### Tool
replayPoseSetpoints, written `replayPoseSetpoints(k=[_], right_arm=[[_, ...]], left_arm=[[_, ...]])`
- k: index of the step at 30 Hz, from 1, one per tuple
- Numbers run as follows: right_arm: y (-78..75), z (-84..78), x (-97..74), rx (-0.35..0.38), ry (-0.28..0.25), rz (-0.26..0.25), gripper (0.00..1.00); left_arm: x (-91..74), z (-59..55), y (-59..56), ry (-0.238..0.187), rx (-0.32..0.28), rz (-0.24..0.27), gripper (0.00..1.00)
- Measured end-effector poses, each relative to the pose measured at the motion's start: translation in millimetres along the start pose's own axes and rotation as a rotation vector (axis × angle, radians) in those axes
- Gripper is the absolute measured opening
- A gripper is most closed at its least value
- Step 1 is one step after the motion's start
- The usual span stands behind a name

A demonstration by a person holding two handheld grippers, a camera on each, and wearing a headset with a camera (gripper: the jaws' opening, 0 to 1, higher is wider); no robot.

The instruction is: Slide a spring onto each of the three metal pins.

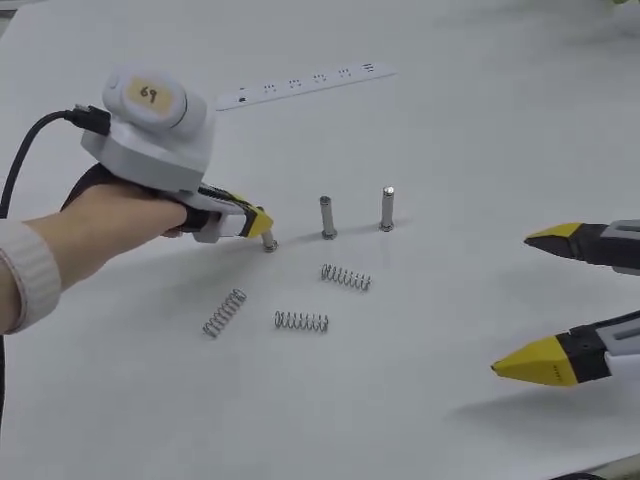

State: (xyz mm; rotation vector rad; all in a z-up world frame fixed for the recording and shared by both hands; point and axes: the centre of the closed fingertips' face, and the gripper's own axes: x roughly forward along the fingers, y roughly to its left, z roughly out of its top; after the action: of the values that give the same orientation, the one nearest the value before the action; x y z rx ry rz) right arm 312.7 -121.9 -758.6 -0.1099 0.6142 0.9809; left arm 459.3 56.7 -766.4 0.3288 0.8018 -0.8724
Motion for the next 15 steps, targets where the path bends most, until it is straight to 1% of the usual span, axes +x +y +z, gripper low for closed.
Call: replayPoseSetpoints(k=[7,9,11,15], right_arm=[[0.2,0.0,-0.1,-0.002,0.000,0.000,0.94],[0.4,-0.2,-0.5,0.000,-0.001,0.000,0.94],[0.3,-1.0,-1.0,-0.001,0.002,-0.001,0.94],[0.5,-1.7,-1.8,0.001,0.003,-0.001,0.94]], left_arm=[[-0.4,-0.3,-2.8,-0.003,0.033,-0.002,0.00],[0.0,-0.4,-3.8,-0.005,0.039,-0.003,0.00],[0.6,-2.1,-4.1,0.002,0.043,-0.003,0.00],[0.9,-2.2,-3.9,-0.003,0.049,0.003,0.01]])
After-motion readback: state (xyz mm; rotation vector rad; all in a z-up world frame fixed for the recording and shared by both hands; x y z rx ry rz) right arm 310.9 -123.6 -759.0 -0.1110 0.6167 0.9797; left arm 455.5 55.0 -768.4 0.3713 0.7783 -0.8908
